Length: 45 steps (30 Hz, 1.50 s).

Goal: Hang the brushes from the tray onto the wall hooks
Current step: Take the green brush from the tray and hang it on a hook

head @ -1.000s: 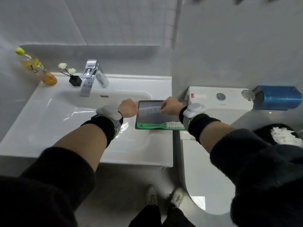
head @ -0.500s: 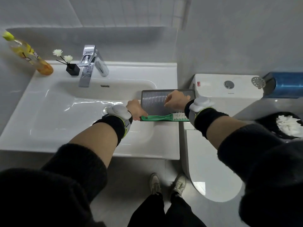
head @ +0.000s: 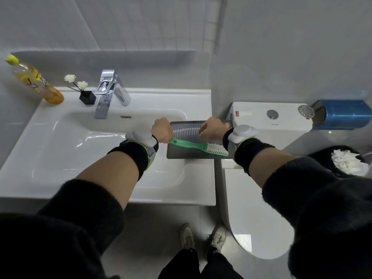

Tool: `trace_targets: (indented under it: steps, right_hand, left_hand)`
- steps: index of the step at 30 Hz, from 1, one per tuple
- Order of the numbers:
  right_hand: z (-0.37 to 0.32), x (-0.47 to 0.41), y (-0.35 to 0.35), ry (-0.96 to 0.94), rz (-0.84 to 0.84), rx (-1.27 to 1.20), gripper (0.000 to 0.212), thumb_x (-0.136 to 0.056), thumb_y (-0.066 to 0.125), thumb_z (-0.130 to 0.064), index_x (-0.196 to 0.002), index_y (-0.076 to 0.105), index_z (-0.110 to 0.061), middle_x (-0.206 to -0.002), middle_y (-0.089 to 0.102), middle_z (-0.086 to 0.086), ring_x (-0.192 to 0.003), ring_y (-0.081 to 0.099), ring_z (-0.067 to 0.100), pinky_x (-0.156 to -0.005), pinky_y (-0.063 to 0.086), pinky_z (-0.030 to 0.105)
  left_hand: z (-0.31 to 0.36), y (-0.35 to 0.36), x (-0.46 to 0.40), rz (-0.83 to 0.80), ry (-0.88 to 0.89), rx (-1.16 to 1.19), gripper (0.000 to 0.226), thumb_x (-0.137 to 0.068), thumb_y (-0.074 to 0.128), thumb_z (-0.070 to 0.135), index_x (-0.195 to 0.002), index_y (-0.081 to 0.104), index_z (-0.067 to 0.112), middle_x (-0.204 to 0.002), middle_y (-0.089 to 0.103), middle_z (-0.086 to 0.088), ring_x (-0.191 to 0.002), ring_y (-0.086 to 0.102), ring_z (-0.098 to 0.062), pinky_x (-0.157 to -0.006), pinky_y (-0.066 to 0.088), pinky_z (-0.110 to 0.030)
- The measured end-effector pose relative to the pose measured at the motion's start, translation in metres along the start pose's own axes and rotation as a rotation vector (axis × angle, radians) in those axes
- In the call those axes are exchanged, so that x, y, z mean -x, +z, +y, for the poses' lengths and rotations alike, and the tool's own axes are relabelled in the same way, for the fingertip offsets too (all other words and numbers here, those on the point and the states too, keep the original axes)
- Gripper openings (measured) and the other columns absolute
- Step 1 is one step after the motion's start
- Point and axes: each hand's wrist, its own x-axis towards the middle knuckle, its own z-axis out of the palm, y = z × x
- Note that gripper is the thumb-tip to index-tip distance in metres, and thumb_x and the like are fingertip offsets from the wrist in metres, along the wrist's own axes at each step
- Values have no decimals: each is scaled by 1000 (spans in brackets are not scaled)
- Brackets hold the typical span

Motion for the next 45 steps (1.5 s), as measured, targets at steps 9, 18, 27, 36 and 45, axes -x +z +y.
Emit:
trace_targets:
  steps: [9,18,27,36,45]
  right_hand:
    - [-7,20,-68,-47,-39,-23,23,-84,76,-22,-106,80,-17,-107,76,-3,-66,54,-2,-57,36,0]
    - [28,53,-165,1,233,-89,20,-76,74,-27,-95,81,-29,-88,76,-7,-94,67,15,-74,39,24]
    - [83,76,-279,-17,568,-200,19,-76,65,-28,-87,81,-25,-84,75,4,-89,70,27,-82,49,32]
    - [127,77,-367,46,816,-282,22,-69,55,-26,-75,71,-12,-63,61,7,-79,65,38,-68,37,32]
    - [136,58,-434,52,1063,-433,26,-77,51,-27,-61,63,-10,-67,65,14,-76,60,41,-75,32,35]
  left_hand:
    - [78,-64,8,89,291,-101,14,-82,62,-4,-80,75,-8,-75,66,-15,-74,60,-22,-69,52,-30]
    - [197,-98,32,253,554,-135,16,-86,64,2,-92,78,-3,-95,76,-21,-99,68,-33,-89,50,-29]
    - [348,-141,67,513,754,-188,27,-92,59,22,-107,76,7,-109,74,-16,-102,67,-33,-92,54,-40]
    - [455,-220,71,842,801,-392,59,-93,57,39,-145,44,15,-152,41,-12,-137,40,-35,-111,36,-46]
    - [516,-279,51,928,734,-406,79,-94,46,57,-156,17,19,-166,-5,-14,-153,0,-35,-125,9,-47]
